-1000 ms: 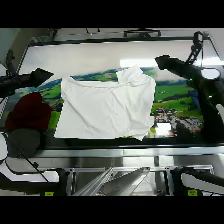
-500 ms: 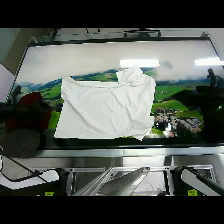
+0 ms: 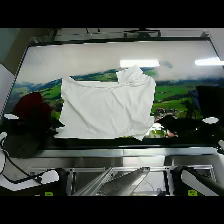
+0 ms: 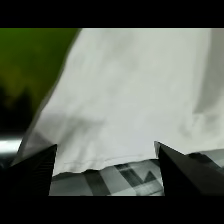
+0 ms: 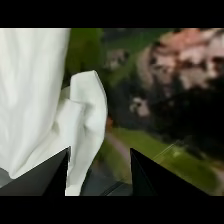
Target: Fold the shirts.
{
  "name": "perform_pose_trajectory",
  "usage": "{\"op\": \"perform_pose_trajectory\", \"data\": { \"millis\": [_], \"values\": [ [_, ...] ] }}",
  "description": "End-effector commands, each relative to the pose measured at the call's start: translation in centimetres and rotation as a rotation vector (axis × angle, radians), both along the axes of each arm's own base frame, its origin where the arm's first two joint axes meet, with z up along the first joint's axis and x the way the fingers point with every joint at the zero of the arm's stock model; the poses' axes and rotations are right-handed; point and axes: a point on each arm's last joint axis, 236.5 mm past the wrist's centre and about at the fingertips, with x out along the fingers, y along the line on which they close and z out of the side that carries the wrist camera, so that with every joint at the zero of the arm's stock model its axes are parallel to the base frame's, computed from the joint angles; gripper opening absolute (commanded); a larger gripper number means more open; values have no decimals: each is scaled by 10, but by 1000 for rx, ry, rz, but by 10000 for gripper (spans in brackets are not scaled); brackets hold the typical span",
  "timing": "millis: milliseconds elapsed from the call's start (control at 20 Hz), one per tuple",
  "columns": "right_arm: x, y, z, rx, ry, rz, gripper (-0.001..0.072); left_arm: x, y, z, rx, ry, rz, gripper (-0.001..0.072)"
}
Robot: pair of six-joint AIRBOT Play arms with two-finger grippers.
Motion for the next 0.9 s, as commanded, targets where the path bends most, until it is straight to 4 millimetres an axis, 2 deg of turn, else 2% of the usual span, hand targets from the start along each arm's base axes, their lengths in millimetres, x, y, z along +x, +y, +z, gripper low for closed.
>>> {"op": "perform_pose_trajectory", "data": {
  "millis": [0,50,200,250,300,350,400,450,550,650,750,850],
  "values": [
    [-11,21,-23,-7,90,1,436,-13,-20,-24,-29,82,-66,701],
    [-15,28,-27,-5,106,20,432,-15,-27,-28,-38,99,-86,689],
    [-15,50,-28,20,111,45,430,-12,-37,-32,-33,102,-137,481],
    [-13,55,-27,26,104,44,383,-8,-38,-30,-29,92,-150,380],
    [-12,59,-25,36,95,46,204,-3,-40,-26,-28,81,-166,214],
    [-10,62,-22,47,85,46,139,1,-42,-21,-30,72,-184,32],
    [-7,63,-20,58,78,37,112,6,-43,-15,-30,60,-202,19],
    [-4,64,-16,65,71,33,17,11,-45,-9,-34,50,-222,20],
    [1,65,-6,69,41,41,16,21,-50,9,-40,11,-256,20],
    [8,67,16,88,-16,57,16,41,-57,38,-62,-77,-241,21],
    [19,62,57,113,-114,61,16,61,-64,81,-79,-215,-238,23],
    [31,46,114,119,-257,37,16,75,-71,132,-86,-359,-250,25]
  ]
}}
